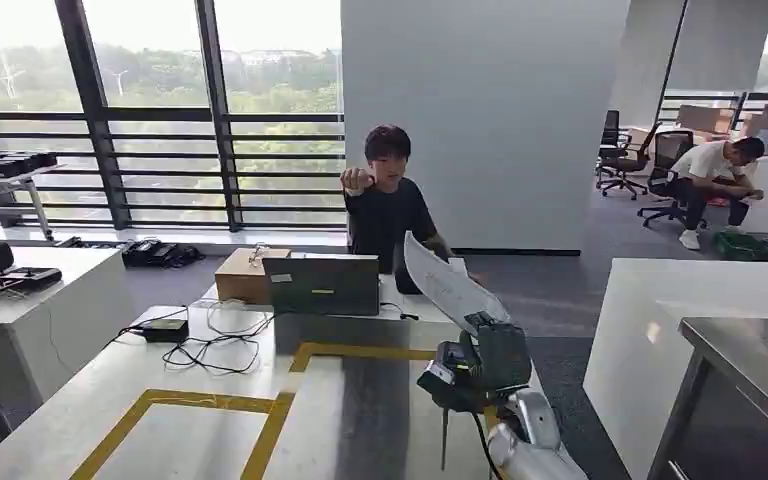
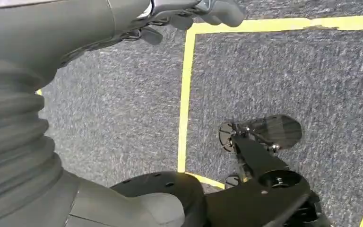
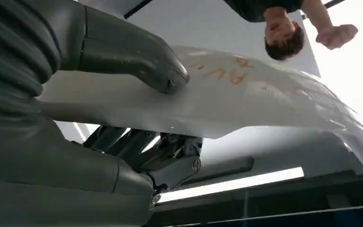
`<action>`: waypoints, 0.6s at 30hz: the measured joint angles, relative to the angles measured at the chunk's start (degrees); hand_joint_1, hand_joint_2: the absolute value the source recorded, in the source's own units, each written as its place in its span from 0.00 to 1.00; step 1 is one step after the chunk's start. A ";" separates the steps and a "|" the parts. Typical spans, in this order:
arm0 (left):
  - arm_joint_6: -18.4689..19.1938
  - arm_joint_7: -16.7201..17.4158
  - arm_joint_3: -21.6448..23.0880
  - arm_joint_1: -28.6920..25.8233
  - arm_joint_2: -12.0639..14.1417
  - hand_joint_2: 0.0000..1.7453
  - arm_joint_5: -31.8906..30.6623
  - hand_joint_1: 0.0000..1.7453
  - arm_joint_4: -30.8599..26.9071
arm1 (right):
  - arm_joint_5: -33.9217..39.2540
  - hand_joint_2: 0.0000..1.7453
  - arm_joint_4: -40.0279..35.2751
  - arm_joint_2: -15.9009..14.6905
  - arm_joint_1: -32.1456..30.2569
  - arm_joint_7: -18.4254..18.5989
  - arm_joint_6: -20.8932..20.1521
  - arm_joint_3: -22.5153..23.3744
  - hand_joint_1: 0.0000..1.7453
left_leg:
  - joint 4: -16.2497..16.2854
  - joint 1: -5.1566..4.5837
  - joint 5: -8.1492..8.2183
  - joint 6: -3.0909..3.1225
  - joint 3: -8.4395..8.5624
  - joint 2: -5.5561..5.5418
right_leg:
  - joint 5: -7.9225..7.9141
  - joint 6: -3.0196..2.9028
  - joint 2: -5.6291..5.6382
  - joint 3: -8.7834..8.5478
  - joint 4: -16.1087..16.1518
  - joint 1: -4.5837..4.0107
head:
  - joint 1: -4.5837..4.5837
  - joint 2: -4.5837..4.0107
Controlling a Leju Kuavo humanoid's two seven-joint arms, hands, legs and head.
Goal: Take the parts from the cabinet and place them on the table.
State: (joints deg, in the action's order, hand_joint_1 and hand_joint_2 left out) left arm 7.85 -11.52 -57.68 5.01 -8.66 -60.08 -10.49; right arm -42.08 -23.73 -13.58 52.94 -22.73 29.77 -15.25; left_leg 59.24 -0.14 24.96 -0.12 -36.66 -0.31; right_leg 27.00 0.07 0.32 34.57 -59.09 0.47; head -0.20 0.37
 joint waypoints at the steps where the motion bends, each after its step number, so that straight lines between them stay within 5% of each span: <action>1: 0.00 -0.02 0.00 -0.08 -0.13 1.00 -0.11 0.00 0.04 | -0.39 1.00 0.37 -0.40 0.82 0.99 -0.45 0.37 1.00 | -0.15 0.26 -0.38 -0.18 0.29 -0.08 | 0.23 -0.20 0.03 -0.13 -0.25 -0.15 | 0.00 0.00; 2: 0.00 -0.02 0.00 -0.05 -0.24 1.00 -0.26 0.00 0.04 | -0.66 1.00 0.61 -0.81 1.79 1.61 -0.94 0.50 1.00 | -0.13 0.17 -0.41 -0.46 0.31 -0.27 | 0.01 -1.54 -0.02 -0.24 -0.08 -0.12 | 0.07 0.00; 5: 0.00 -0.20 0.00 0.10 -0.33 1.00 -0.63 0.00 0.02 | -1.38 1.00 1.64 -2.31 4.51 3.89 -2.43 0.72 1.00 | -0.13 0.04 -0.22 -0.05 0.28 -0.71 | 0.05 -1.53 -0.29 -0.71 0.52 -0.08 | 0.29 0.00; 8: 0.00 -0.33 0.00 0.25 -0.39 1.00 -0.79 0.00 0.02 | -2.89 1.00 2.91 -2.80 6.53 5.81 -4.88 1.11 1.00 | -0.12 -0.01 -0.07 0.37 0.41 -0.66 | -0.03 -1.12 -0.27 -1.02 0.93 -0.07 | 0.35 0.00; 12: -0.02 -0.31 0.00 0.59 -0.44 1.00 -1.01 0.00 0.02 | -5.22 1.00 4.24 -2.53 6.99 7.76 -7.87 1.07 1.00 | -0.12 -0.02 -0.03 0.67 0.46 -0.67 | -0.13 0.24 -0.28 -1.28 1.29 -0.02 | 0.39 0.00; 18: -0.02 -0.33 0.00 0.94 -0.48 1.00 -1.33 0.00 0.02 | -8.09 1.00 6.14 0.20 4.81 11.87 -9.94 0.43 1.00 | -0.13 0.00 -0.07 0.69 0.55 -0.64 | -0.15 0.41 -0.28 -1.28 1.28 -0.05 | 0.37 0.00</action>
State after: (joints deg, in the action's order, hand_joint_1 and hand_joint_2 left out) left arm 7.82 -11.85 -57.68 5.95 -9.14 -61.42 -10.47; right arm -50.16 -17.59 -13.37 57.74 -10.86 19.82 -14.82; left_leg 59.11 -0.14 24.89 0.57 -36.11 -0.95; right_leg 26.85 0.49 0.04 33.29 -57.81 0.42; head 0.17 0.37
